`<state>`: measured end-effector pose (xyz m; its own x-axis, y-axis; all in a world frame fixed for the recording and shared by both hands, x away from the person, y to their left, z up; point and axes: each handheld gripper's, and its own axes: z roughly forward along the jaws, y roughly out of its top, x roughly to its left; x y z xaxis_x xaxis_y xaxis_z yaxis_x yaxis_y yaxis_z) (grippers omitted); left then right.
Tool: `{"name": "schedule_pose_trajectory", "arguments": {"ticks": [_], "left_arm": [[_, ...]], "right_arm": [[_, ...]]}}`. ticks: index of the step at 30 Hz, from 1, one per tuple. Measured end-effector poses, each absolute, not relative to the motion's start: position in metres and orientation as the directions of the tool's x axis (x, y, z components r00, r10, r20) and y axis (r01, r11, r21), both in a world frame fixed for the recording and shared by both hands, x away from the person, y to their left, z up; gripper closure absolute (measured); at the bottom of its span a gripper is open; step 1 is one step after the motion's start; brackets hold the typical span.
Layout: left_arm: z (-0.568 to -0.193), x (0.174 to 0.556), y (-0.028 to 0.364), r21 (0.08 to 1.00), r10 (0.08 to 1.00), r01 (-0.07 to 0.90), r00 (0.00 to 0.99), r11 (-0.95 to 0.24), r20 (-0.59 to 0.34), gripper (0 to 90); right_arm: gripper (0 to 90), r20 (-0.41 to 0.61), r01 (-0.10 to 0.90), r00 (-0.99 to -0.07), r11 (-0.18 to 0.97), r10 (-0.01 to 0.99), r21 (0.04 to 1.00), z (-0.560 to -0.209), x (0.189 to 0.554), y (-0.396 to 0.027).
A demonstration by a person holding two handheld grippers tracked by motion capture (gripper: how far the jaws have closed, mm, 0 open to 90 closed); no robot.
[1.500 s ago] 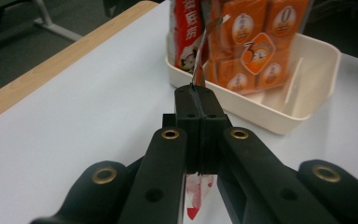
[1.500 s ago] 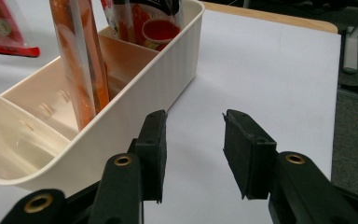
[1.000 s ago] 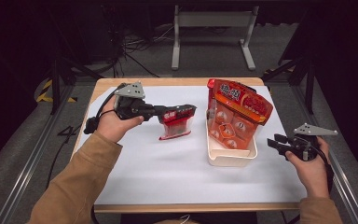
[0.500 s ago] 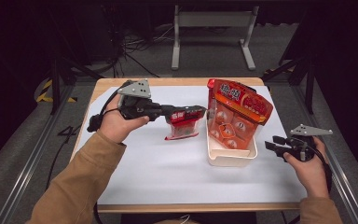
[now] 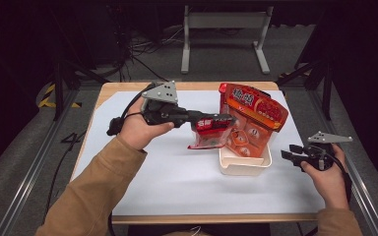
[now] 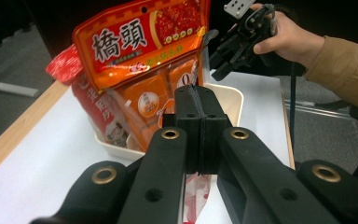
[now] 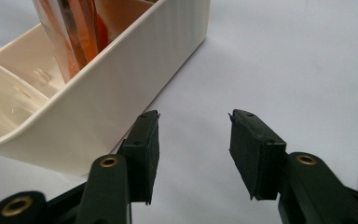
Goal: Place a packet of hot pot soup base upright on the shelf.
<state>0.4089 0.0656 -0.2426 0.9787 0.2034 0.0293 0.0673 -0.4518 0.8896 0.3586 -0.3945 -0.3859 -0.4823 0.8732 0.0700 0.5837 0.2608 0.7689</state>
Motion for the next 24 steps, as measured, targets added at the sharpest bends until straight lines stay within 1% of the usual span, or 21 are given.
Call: {"name": "schedule_pose_trajectory", "arguments": {"ticks": [14,24], "left_arm": [[-0.239,0.405,0.037,0.895,0.153,0.021,0.987,-0.445,0.053,90.0],[-0.238,0.403,0.024,0.904,0.139,-0.002,0.988,-0.428,0.067,90.0]], "right_arm": [[51.9,0.075,0.585,-0.486,0.260,0.871,0.768,-0.385,0.357,-0.396],[51.7,0.077,0.583,-0.488,0.259,0.869,0.770,-0.385,0.357,-0.397]]}}
